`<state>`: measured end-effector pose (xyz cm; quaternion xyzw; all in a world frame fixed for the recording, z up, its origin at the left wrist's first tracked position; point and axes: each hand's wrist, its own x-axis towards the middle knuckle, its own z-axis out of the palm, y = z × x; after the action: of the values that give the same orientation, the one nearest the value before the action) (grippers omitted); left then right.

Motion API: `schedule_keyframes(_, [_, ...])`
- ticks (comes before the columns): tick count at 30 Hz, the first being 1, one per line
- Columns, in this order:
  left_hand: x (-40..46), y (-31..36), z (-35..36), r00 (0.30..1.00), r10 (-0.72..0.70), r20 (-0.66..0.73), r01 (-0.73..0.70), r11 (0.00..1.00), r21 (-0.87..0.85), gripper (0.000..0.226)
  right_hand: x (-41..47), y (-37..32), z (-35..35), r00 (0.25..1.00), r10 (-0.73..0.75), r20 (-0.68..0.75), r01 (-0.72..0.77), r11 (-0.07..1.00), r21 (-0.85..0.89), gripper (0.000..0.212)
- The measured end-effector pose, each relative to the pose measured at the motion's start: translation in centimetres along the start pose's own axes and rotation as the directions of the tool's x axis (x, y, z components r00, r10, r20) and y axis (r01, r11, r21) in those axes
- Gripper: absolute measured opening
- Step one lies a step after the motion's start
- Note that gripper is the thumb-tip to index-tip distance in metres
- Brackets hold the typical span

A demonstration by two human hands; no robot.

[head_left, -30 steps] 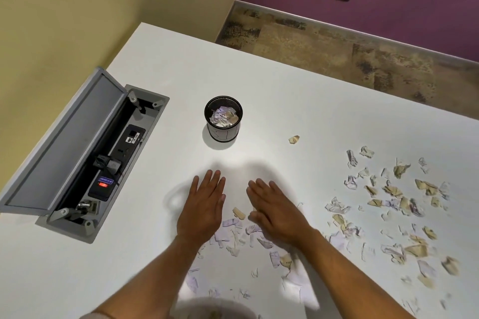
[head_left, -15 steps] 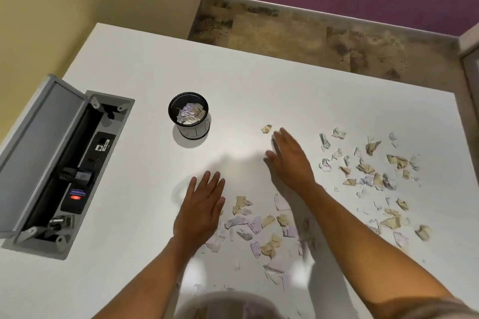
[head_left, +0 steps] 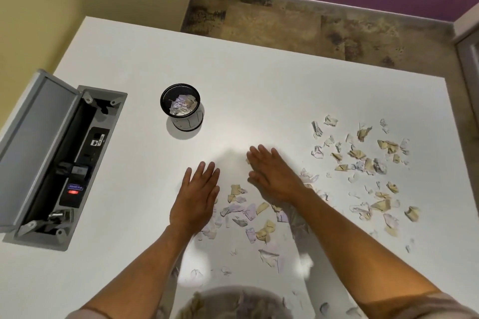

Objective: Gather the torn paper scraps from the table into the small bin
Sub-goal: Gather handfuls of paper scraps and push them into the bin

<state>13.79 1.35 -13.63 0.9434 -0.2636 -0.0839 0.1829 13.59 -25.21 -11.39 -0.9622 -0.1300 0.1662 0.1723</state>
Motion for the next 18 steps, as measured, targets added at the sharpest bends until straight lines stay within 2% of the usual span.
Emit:
schedule_keyframes(3, [-0.1,0.0,-0.4,1.000,0.014,0.015,-0.014,1.000,0.001,0.049,-3.6,-1.2,1.4,1.000,-0.008,0.024,0.007,0.999,0.042,0.056])
schedule_keyframes(9, [0.2,2.2,-1.6,0.984,-0.070,0.161,0.084,0.993,-0.078,0.052,-9.0,-3.5,3.0,0.998,0.049,0.048,-0.054,0.994,0.094,0.057])
schedule_keyframes(13, [-1.0,4.7,-2.1,0.971,0.026,0.239,0.016,0.985,-0.173,0.059,-11.3,-4.6,3.0,0.995,0.073,0.064,-0.082,0.986,0.144,0.056])
schedule_keyframes(15, [-1.8,5.8,-1.8,0.953,0.087,0.291,-0.057,0.992,-0.112,0.065,-12.3,-4.9,2.6,0.991,0.135,0.006,-0.134,0.978,0.161,0.058])
schedule_keyframes(18, [-2.6,7.0,-1.0,0.922,0.114,0.370,-0.119,0.993,-0.010,0.072,-13.3,-4.8,2.1,0.916,0.377,-0.133,-0.355,0.920,0.168,0.066])
